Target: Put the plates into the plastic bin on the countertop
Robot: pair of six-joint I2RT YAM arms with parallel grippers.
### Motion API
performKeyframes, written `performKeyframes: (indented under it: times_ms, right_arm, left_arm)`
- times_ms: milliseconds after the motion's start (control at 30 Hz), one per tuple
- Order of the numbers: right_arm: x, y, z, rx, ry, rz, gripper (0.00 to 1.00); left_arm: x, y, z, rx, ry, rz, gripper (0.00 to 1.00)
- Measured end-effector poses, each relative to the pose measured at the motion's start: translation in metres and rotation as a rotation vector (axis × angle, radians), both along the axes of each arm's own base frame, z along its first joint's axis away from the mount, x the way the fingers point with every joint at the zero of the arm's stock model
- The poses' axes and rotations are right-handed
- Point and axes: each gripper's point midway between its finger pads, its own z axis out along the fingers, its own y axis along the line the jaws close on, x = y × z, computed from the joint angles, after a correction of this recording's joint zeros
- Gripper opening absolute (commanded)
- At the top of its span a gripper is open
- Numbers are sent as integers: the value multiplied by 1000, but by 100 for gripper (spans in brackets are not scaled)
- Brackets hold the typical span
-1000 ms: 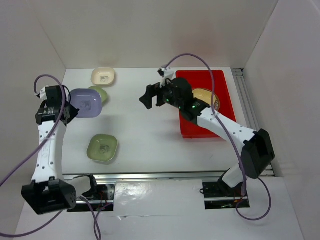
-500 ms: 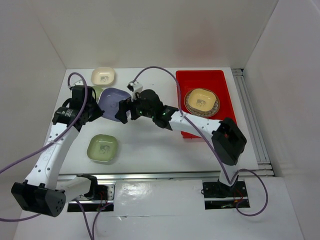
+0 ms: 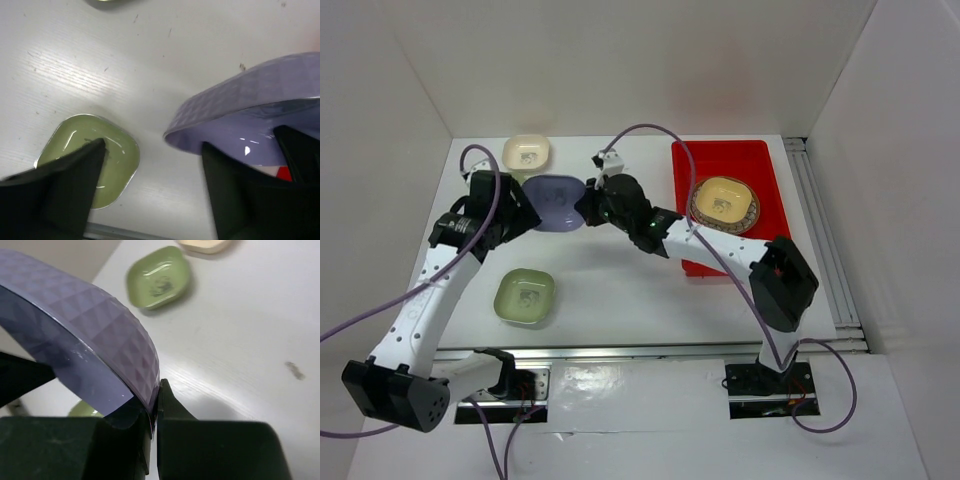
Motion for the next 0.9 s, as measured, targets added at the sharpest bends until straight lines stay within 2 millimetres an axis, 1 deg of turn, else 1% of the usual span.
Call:
performKeyframes:
  times_ms: [67, 100, 167, 233, 267, 300, 367, 433, 500, 533, 567, 633, 700, 767, 800, 900]
  right_arm:
    - [10, -20, -1, -48, -4, -65, 0]
    - [17, -37, -3, -82, 1, -109, 0]
    - [34, -80, -3, -142, 13, -212, 0]
    - [51, -136, 1, -195, 22, -337, 0]
    - [61, -170, 9, -213, 22, -413, 0]
    - [66, -196, 14, -222, 21, -470, 0]
    - [79, -268, 28, -235, 22, -619, 0]
    - [84, -331, 35, -244, 30, -741, 0]
    - [87, -389, 29, -260, 58, -840, 0]
    - [88, -413, 22, -267, 79, -878, 0]
    - [90, -437, 9, -279, 116, -907, 0]
    - [94, -466, -16, -294, 183, -928, 0]
    - [95, -482, -48, -307, 263, -919, 0]
    - [92, -484, -79, -322, 343, -880, 0]
    - [90, -481, -88, -323, 368, -856, 0]
    - [90, -468, -103, -313, 409, -786, 0]
  left_arm:
    - [1, -1, 1, 4, -3, -4, 100]
    - [1, 0, 1, 10, -5, -7, 100]
    - [0, 3, 0, 33, 5, -13, 100]
    - [2, 7, -2, 61, 33, -12, 100]
    - [5, 10, -4, 72, 52, -7, 100]
    - [8, 13, -6, 85, 67, -6, 100]
    - [14, 17, -16, 101, 108, 5, 100]
    - [13, 22, -27, 115, 154, 13, 100]
    - [10, 26, -32, 131, 178, 14, 100]
    - [8, 28, -34, 134, 183, 16, 100]
    - [6, 30, -35, 136, 188, 20, 100]
    - [3, 34, -37, 136, 193, 29, 100]
    - [-1, 39, -41, 136, 200, 43, 100]
    - [-4, 44, -44, 135, 206, 59, 100]
    - [-5, 46, -45, 134, 206, 66, 100]
    - [-5, 50, -47, 128, 199, 80, 100]
